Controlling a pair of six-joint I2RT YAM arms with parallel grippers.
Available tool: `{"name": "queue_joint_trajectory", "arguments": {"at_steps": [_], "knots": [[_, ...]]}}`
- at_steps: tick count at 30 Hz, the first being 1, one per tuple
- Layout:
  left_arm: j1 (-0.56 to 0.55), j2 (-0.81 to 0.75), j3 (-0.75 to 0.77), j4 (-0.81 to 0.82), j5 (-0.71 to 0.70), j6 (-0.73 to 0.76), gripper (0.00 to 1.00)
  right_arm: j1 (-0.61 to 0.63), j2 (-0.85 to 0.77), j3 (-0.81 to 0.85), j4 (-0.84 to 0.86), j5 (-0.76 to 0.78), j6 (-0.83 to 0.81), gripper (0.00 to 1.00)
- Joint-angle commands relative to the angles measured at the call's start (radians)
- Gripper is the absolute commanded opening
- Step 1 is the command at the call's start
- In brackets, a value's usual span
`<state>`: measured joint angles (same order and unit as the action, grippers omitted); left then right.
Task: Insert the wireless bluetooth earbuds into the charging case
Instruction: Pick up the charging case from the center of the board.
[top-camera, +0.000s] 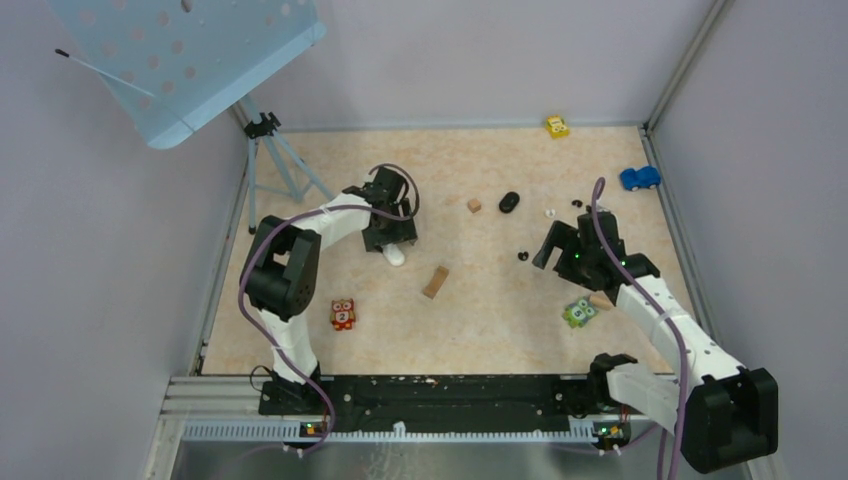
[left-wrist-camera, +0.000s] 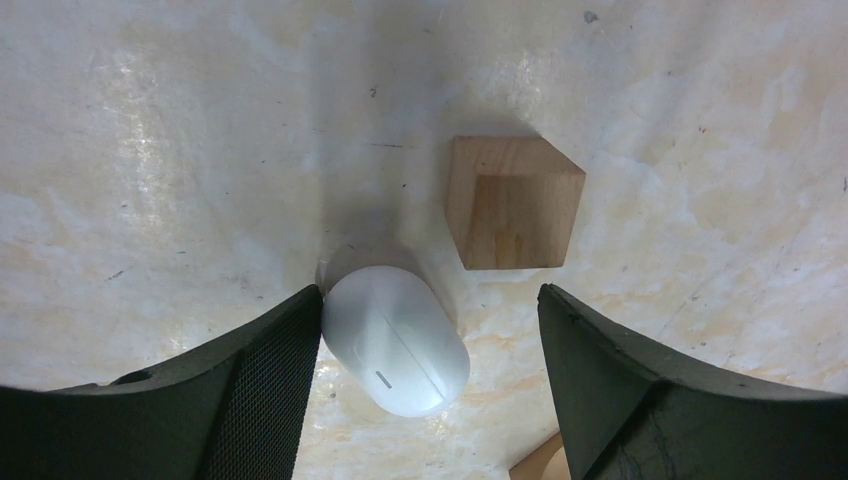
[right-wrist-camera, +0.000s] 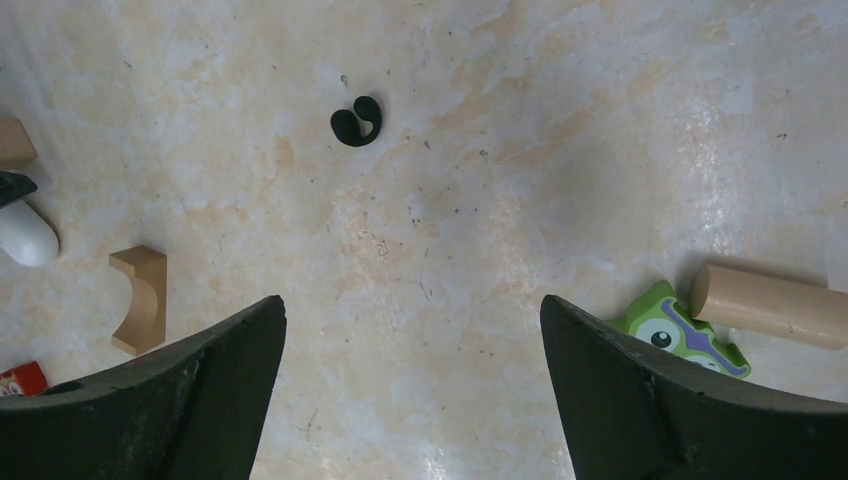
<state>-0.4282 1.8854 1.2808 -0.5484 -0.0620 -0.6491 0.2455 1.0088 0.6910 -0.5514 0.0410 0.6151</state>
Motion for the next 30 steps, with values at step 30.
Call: {"name": "queue_joint_trajectory", "arguments": {"at_steps": [30], "knots": [[-0.088, -0.06, -0.055, 0.021, -0.09, 0.052, 0.5, -0.007, -0.017, -0.001, 0.042, -0.036, 0.013, 0.95]]}}
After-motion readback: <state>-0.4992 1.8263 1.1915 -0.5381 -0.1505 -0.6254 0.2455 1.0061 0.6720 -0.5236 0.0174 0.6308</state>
